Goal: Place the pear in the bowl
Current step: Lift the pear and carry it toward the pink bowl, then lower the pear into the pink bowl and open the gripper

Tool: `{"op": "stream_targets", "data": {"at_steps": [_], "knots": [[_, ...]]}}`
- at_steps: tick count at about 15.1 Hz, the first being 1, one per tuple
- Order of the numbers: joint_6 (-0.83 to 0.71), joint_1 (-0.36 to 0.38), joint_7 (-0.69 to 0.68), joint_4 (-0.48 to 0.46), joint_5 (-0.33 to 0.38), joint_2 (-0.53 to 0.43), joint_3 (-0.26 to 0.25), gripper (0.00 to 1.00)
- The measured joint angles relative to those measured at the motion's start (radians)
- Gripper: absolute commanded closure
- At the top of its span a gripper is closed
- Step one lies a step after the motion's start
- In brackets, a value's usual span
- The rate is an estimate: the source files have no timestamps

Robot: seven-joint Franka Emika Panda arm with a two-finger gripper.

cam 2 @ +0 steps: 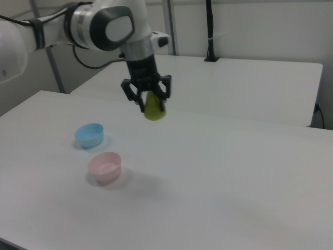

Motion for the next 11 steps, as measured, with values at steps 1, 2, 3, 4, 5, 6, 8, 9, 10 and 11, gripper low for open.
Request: {"op": "stream_targets", "data": {"at_steps": [1, 2, 3, 4, 5, 6, 8, 9, 10, 11], "knots": [[-0.009, 0.026, 0.026, 0.0, 0.0, -0.006, 0.0, 1.0], [-0.015, 0.053, 0.057, 0.0, 0.0, -0.012, -0.001, 1.0], [-0.021, 0.081, 0.09, -0.001, 0.0, -0.017, -0.001, 1.0], [-0.03, 0.106, 0.122, -0.001, 0.0, -0.023, -0.001, 1.0], [-0.042, 0.129, 0.15, -0.002, 0.0, -0.029, -0.001, 1.0], [-0.053, 0.152, 0.174, -0.005, 0.0, -0.036, -0.001, 1.0], [-0.059, 0.199, 0.216, -0.031, 0.0, -0.057, -0.002, 1.0], [-0.059, 0.225, 0.241, -0.054, 0.0, -0.07, -0.002, 1.0], [-0.059, 0.249, 0.263, -0.078, 0.0, -0.081, -0.001, 1.0], [-0.059, 0.272, 0.286, -0.103, 0.0, -0.09, -0.002, 1.0]]}}
